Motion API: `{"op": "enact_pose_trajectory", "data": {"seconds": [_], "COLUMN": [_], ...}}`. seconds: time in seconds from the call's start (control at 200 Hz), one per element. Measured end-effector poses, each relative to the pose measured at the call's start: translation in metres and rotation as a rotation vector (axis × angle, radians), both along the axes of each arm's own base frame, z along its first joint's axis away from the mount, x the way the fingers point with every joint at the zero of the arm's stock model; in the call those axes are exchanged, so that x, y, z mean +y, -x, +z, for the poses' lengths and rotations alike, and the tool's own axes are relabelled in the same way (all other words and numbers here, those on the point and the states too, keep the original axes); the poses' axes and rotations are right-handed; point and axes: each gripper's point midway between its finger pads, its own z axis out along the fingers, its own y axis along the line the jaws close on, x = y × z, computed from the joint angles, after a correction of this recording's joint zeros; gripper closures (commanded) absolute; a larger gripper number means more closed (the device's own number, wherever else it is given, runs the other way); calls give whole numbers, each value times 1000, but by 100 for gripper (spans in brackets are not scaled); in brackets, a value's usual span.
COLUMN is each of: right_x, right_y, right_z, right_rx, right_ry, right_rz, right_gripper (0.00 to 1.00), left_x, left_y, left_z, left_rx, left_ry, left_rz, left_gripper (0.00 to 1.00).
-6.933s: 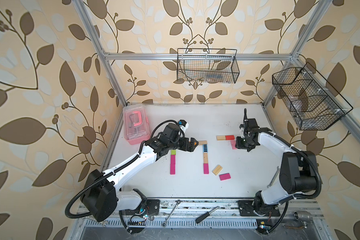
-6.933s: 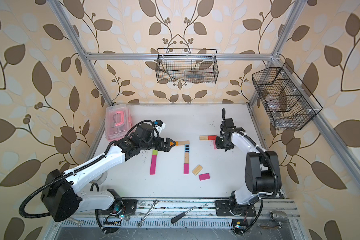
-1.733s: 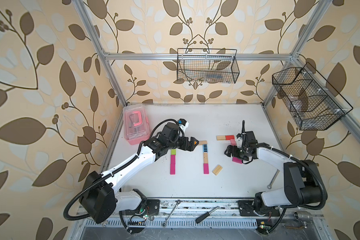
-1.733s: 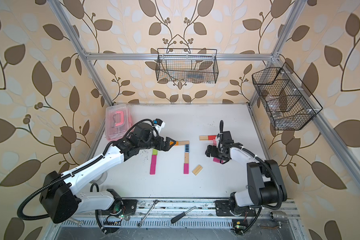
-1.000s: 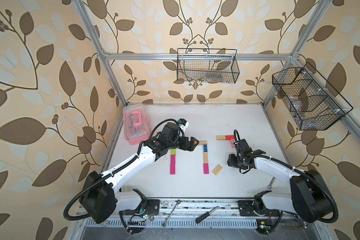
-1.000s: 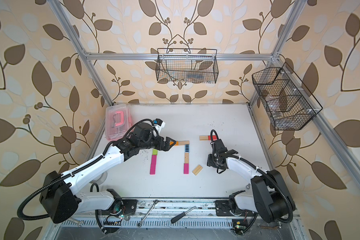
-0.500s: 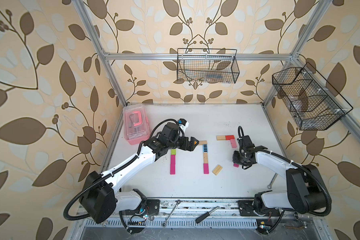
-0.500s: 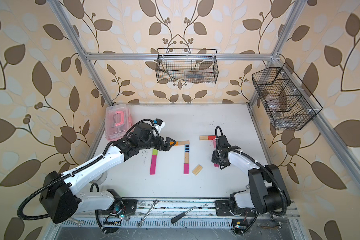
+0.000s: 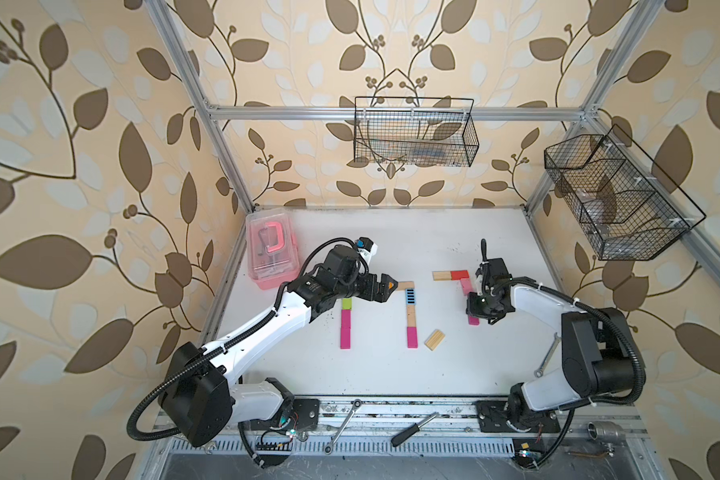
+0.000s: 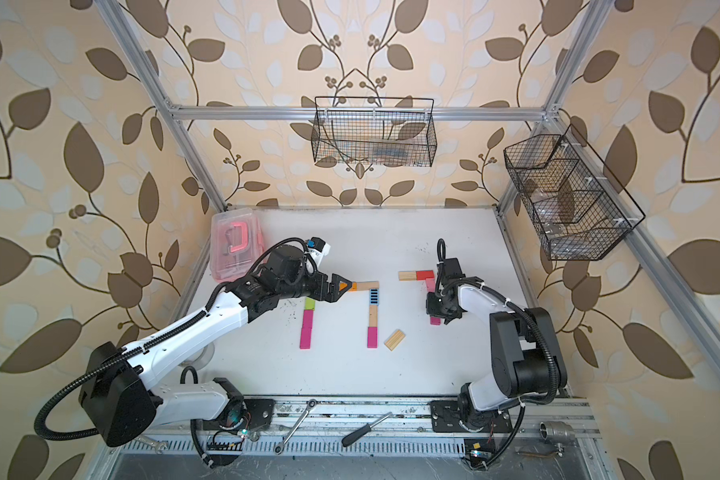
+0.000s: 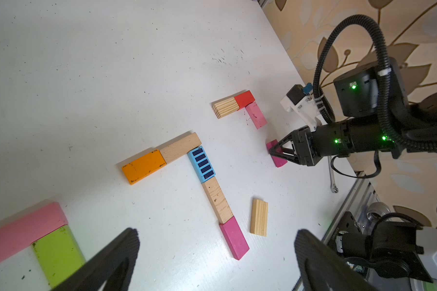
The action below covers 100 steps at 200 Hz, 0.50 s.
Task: Assemble the number 7 with building blocks
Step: Assemble the building block at the center of the board.
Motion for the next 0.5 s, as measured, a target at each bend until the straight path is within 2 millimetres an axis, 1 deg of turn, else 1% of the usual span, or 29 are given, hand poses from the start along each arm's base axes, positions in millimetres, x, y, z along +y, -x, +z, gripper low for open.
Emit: {"op": "enact_pose_trajectory", "data": {"seconds": [0.115,0.335,0.5], "right_x": [-2,4,5], "right_y": [-9,-15,-19], "right_z": [3,-1,-1], "right_rx": [-11,1,0], "right_ry": [-28,-44,-36], "right_rz": [18,68,85], "right_gripper": [74,73,70], "left_x": [0,2,3], "left_y": [0,-2,-2], "left_z": [0,0,-1], "left_rx": [-1,-6,-8], "left_ry": [-1,-8,-12], "left_rz": [1,11,16], "left_gripper": [1,1,1]}}
